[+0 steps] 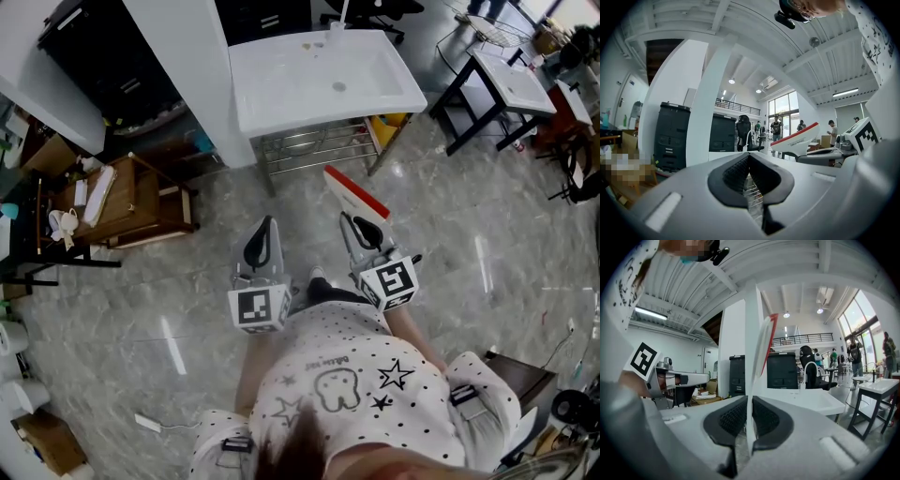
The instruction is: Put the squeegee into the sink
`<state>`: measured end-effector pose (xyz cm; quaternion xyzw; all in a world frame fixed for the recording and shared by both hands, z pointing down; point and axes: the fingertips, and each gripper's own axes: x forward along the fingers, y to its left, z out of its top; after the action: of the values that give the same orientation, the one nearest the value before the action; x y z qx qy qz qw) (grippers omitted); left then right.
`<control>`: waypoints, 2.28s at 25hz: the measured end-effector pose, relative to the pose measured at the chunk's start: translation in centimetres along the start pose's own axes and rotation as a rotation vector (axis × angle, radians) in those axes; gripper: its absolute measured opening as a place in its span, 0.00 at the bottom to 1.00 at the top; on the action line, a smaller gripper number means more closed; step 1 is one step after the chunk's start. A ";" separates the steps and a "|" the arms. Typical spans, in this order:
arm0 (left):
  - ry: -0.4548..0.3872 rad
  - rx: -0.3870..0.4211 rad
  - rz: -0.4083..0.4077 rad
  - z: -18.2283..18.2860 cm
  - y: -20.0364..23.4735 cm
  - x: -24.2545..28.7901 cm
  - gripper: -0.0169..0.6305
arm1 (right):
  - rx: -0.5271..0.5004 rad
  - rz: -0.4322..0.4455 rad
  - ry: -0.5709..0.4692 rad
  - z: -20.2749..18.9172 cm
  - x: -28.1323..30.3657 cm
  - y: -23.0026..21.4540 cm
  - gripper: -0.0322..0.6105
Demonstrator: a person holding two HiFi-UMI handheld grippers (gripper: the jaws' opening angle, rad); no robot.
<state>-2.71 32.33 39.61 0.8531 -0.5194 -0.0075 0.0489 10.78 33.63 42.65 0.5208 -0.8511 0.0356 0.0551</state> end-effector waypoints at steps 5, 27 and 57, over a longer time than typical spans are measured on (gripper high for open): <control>-0.007 -0.007 0.013 0.1 0.0 2.5 0.01 | 0.003 0.011 0.000 0.0 1.4 -2.1 0.08; 0.041 -0.043 0.017 -0.9 4.1 8.4 0.01 | 0.052 -0.009 0.058 -0.7 7.3 -5.2 0.08; 0.036 -0.021 -0.119 1.3 13.9 19.3 0.01 | 0.071 -0.123 0.038 2.1 21.3 -6.7 0.08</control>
<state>-6.20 8.79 40.34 0.8819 -0.4667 -0.0003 0.0667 7.03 11.57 43.40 0.5730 -0.8146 0.0723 0.0547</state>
